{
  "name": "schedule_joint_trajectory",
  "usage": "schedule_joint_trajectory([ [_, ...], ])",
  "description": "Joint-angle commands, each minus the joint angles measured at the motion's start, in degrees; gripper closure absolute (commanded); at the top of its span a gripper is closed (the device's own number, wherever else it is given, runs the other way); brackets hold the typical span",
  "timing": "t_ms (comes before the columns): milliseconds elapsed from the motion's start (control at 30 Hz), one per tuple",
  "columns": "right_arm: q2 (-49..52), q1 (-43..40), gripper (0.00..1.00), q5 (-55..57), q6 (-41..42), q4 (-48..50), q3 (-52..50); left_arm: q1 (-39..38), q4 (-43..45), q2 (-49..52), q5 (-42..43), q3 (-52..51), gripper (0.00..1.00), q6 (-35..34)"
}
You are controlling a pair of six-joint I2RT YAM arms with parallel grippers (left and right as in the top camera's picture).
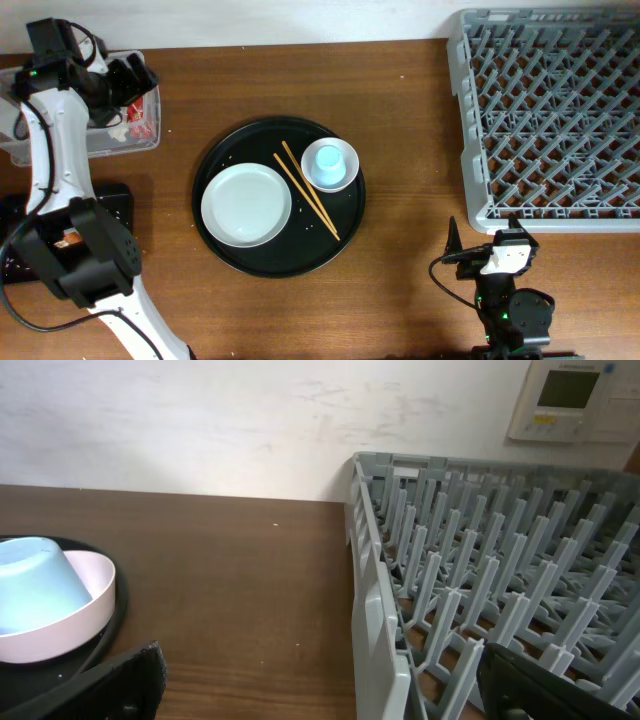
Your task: Sort waste into correct bins and load items into the dishwasher rack
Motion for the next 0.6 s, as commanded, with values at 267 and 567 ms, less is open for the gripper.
schedule_joint_trajectory([
  [267,-0.3,0.3,0.02,0.5,0.4,-0.3,-0.4,-6.9,-17.0,-10.6,5.7,0.1,0.01,-0.4],
  [567,-0.3,0.3,0.02,0.5,0.4,-0.3,-0.4,-26.6,-24.9,-13.3,-10.4,0.1,0.01,-1.2],
])
